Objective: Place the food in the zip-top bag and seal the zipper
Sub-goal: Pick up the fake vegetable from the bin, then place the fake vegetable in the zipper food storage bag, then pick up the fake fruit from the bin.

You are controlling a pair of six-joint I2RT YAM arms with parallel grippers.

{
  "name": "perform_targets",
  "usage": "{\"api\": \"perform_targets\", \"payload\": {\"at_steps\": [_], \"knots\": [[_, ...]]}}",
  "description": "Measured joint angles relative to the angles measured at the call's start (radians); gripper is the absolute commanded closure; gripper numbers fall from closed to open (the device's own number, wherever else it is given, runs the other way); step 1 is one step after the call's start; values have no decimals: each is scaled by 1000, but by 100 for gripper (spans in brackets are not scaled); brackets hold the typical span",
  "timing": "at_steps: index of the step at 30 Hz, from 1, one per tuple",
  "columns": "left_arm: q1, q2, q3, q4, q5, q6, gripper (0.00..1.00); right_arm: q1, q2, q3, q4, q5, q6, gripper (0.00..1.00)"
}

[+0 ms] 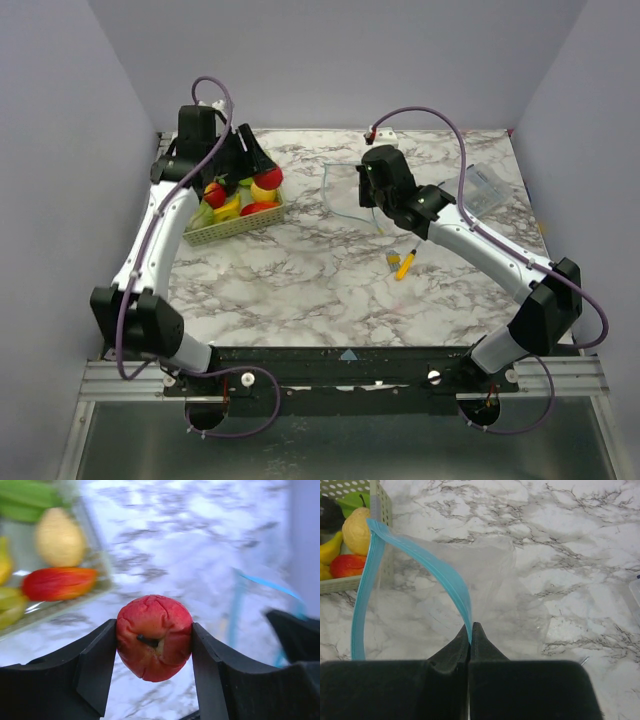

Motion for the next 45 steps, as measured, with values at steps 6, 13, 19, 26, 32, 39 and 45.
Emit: {"api": "perform_targets", "payload": {"at_steps": [6,13,19,26,32,39,45], "knots": [[-141,-291,-223,300,272,-94,66,0,3,2,0,-39,36,99],[-270,-308,-416,667,381,-264,67,0,2,2,5,-94,81,100],[-270,-214,-418,747,382,-317,67,0,-17,-1,19,-112,118,99],[-294,-184,-402,727,322,-289,44,0,-75,-25,69,-114,161,100],[-309,-177,-370,655,272,-228,1,0,-84,-30,97,-114,174,100],[-312,-177,-318,575,235,-169,1,0,-84,-34,99,-114,175,100],[-304,-201,-300,511,208,-123,1,0,-84,-53,99,-111,174,100]]}}
